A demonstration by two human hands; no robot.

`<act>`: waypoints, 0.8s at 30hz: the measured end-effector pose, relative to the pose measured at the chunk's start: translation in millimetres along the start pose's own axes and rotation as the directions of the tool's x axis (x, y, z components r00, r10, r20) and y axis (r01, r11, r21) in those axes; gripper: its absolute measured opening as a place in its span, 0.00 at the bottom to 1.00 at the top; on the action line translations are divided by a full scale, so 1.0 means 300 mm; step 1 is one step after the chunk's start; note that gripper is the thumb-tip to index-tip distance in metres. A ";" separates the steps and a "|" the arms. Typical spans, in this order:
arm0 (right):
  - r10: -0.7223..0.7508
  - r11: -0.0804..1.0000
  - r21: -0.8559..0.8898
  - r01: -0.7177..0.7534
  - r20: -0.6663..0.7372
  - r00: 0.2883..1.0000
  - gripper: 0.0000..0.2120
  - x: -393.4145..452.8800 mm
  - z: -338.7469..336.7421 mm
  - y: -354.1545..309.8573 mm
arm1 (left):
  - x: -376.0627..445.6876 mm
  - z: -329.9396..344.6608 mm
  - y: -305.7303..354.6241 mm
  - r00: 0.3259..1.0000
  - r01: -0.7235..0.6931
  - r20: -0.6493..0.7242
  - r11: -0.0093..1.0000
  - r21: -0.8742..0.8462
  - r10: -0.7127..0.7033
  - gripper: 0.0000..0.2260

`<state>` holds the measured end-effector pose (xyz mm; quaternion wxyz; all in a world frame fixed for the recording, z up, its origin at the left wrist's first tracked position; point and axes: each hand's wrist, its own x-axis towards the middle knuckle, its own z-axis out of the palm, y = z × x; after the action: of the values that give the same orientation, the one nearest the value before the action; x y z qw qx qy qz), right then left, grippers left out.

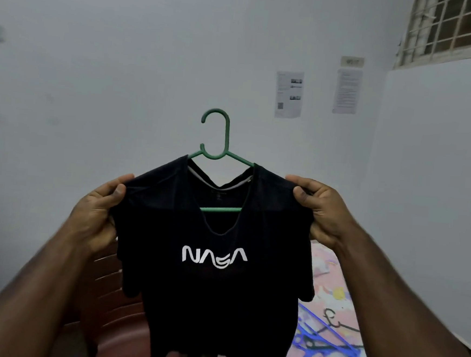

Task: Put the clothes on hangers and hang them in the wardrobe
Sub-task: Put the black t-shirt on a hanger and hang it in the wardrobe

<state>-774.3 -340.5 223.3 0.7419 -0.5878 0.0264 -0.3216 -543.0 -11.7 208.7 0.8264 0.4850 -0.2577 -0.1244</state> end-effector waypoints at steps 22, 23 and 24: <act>0.074 0.951 0.195 -0.239 0.606 0.792 0.14 -0.066 0.774 0.112 | -0.786 -0.395 0.574 0.778 -0.247 -0.523 0.935 0.254 0.347 0.10; 0.077 0.945 0.202 -0.259 0.630 0.773 0.14 -0.082 0.829 0.118 | -0.829 -0.422 0.602 0.760 -0.256 -0.540 0.931 0.262 0.361 0.10; 0.081 0.937 0.208 -0.280 0.652 0.754 0.14 -0.100 0.885 0.124 | -0.872 -0.452 0.630 0.741 -0.266 -0.558 0.926 0.269 0.375 0.10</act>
<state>-670.5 -94.4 261.7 0.8132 -0.5397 -0.2157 -0.0310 -696.0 301.8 238.5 0.8287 0.5167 -0.0725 0.2025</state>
